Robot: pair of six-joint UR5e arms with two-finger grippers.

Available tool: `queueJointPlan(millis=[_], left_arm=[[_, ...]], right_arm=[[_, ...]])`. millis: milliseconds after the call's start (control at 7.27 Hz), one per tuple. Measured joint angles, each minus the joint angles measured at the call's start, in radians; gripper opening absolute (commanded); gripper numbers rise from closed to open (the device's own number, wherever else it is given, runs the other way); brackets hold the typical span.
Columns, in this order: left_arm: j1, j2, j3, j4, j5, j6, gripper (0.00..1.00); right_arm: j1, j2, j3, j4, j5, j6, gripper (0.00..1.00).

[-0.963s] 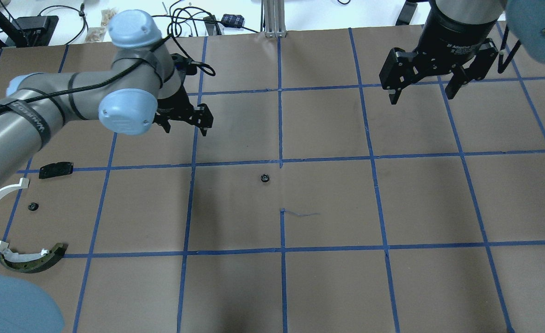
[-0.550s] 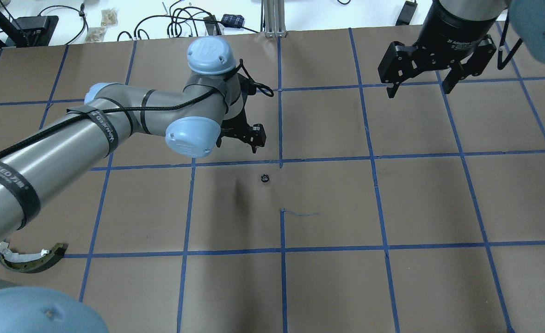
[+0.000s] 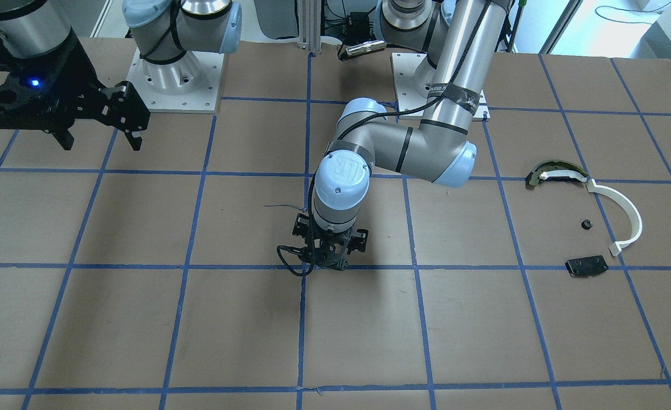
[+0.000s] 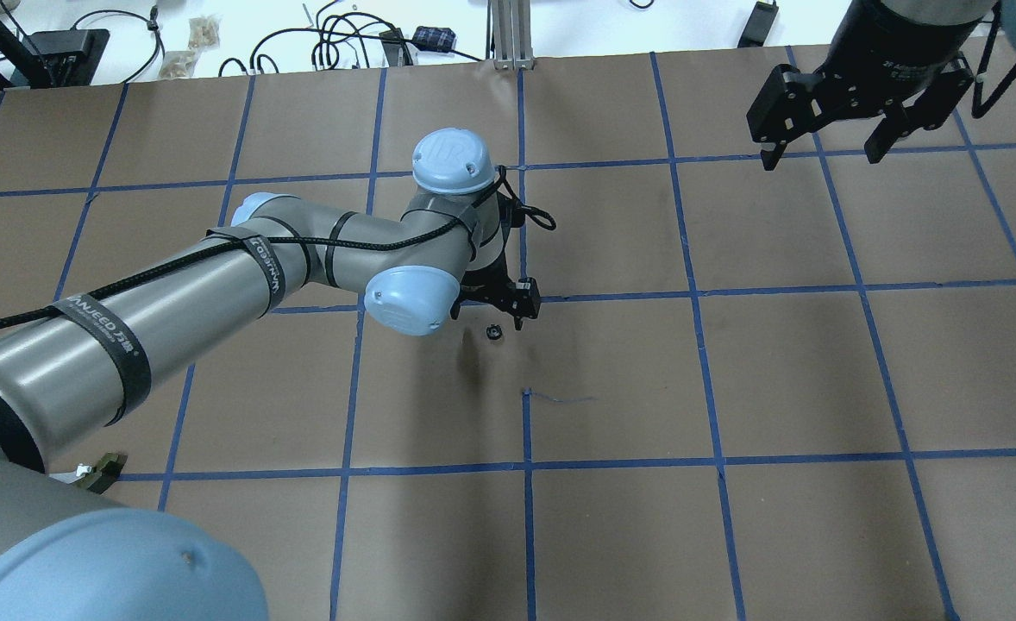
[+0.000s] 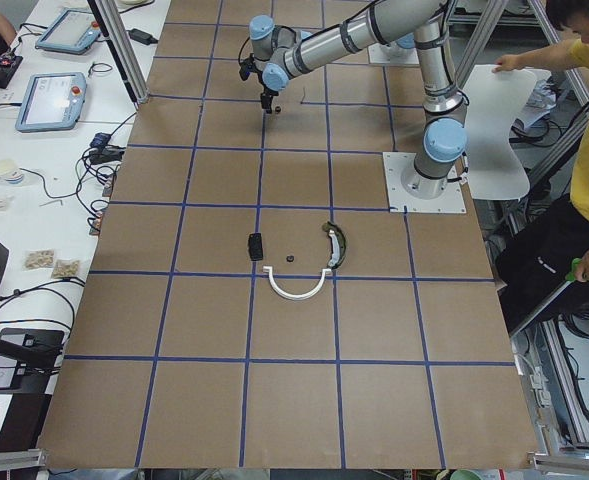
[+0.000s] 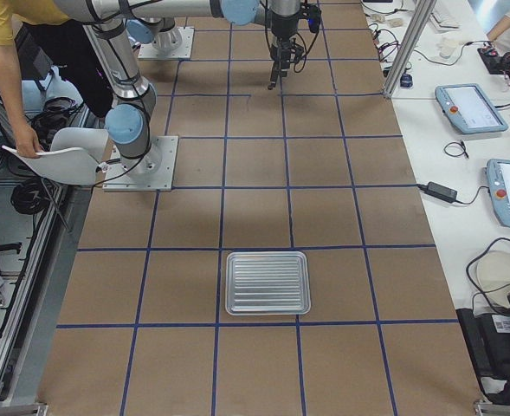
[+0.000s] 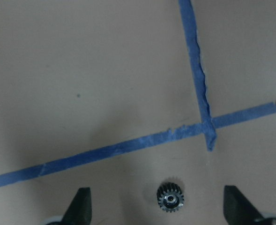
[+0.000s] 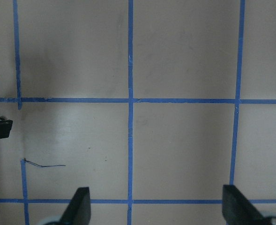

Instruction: Place bearing gear from tray to pile

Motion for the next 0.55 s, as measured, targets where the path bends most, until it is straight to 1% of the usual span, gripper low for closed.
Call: queueJointPlan(millis=[138,412,550], left_arm=[[-0.001,-0.008,-0.006,0.001,-0.003,-0.002,0.94],[-0.002,-0.021,-0.007,0.005,-0.004,-0.003,0.59],[-0.002,-0.024,-0.005,0.006,-0.004,-0.002,0.37]], right_arm=[[0.001,0.001,0.000,0.000,0.018,0.000,1.00],[0.006,0.005,-0.009,0.018,0.025,0.000,1.00],[0.009,0.007,-0.013,0.033,0.029,0.000,1.00]])
